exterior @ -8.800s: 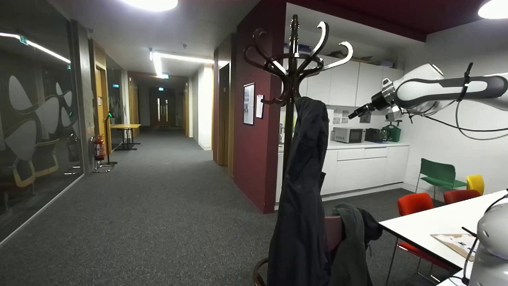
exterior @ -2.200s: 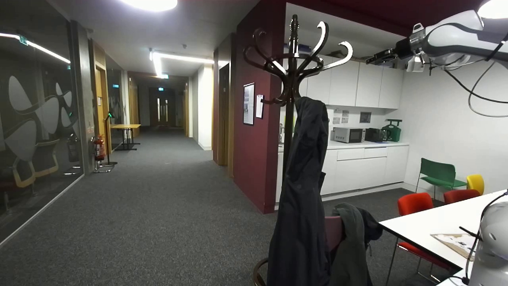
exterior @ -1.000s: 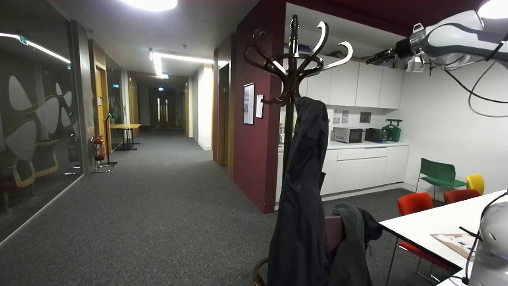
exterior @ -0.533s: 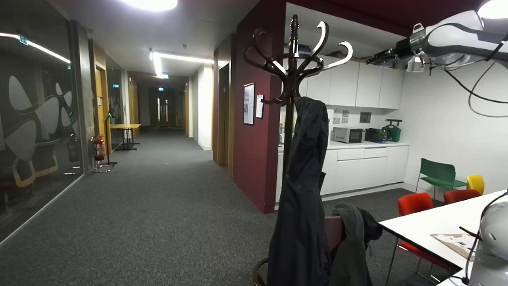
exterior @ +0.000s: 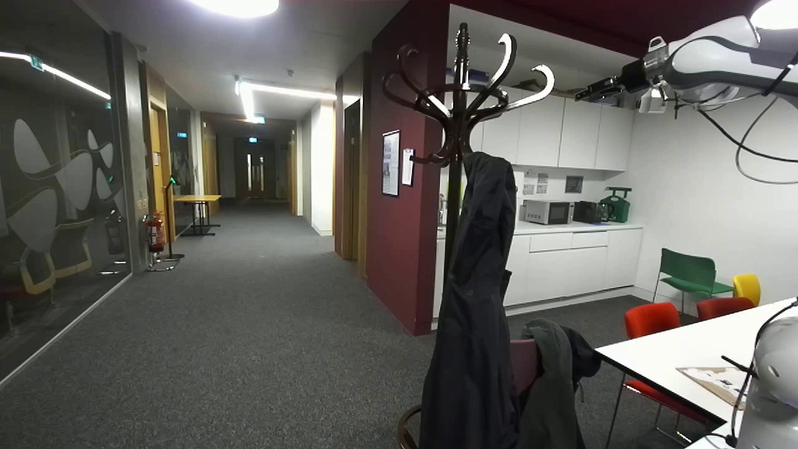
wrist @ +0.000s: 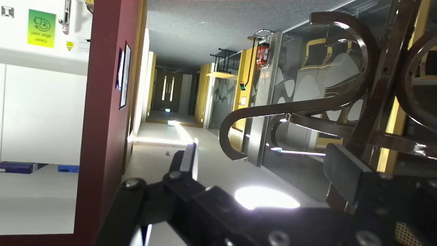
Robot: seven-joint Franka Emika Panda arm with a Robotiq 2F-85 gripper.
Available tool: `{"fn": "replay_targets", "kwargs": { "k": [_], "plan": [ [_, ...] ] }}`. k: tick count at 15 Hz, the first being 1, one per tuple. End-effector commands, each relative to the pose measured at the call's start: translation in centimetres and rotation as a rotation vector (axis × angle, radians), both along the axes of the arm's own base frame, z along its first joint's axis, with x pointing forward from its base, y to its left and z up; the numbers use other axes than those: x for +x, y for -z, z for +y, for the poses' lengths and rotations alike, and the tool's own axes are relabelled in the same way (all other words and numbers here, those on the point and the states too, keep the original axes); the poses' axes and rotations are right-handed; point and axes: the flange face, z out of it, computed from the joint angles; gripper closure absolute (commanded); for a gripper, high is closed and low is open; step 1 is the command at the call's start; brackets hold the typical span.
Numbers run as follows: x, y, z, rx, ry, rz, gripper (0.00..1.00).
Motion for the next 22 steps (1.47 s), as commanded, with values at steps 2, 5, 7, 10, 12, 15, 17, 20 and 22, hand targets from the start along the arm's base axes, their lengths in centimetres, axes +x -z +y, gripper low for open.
{"fn": "replay_targets", "kwargs": {
  "k": [2, 5, 7, 10, 12, 15, 17, 20, 22],
  "plan": [
    [0.1, -0.1, 0.0, 0.000, 0.000, 0.001, 0.00],
    [0.1, -0.1, 0.0, 0.000, 0.000, 0.001, 0.00],
    [0.4, -0.1, 0.1, 0.004, -0.005, 0.004, 0.00],
    [1.8, 0.0, 1.2, 0.005, -0.009, 0.007, 0.00],
    [2.4, 0.0, 2.1, 0.000, -0.017, 0.012, 0.00],
    [3.1, -0.2, 3.3, -0.011, -0.028, 0.013, 0.00],
    [3.1, -0.4, 3.8, -0.017, -0.035, 0.008, 0.00],
    [2.8, -0.9, 4.2, -0.021, -0.035, 0.001, 0.00],
    [2.5, -1.1, 4.1, -0.018, -0.031, -0.004, 0.00]
  ]
}}
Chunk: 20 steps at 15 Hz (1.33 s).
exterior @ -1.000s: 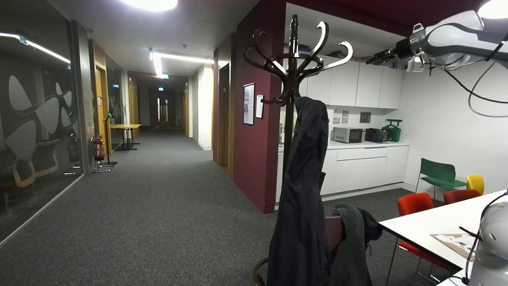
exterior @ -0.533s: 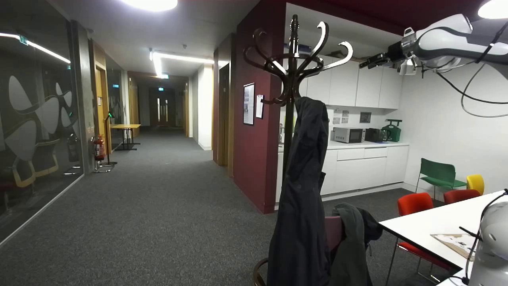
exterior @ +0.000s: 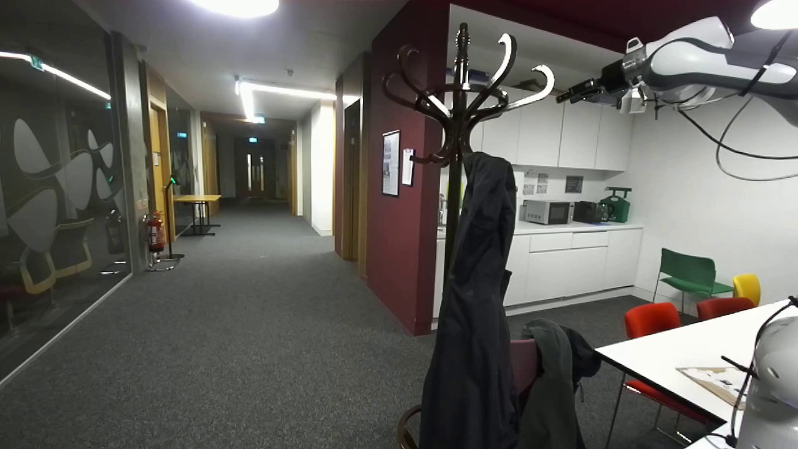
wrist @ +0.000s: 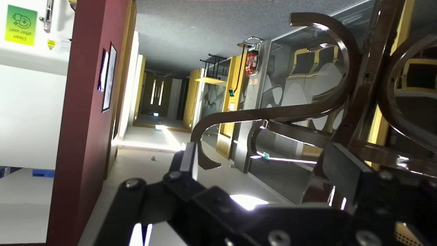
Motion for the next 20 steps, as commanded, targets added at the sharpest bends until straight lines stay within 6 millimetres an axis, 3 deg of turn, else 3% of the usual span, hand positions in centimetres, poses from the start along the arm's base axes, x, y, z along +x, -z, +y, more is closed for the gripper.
{"fn": "replay_targets", "kwargs": {
  "k": [1, 20],
  "plan": [
    [-0.3, -1.2, 0.1, 0.018, 0.009, -0.025, 0.00],
    [-0.8, -1.7, 2.1, 0.018, -0.027, -0.023, 0.00]
  ]
}}
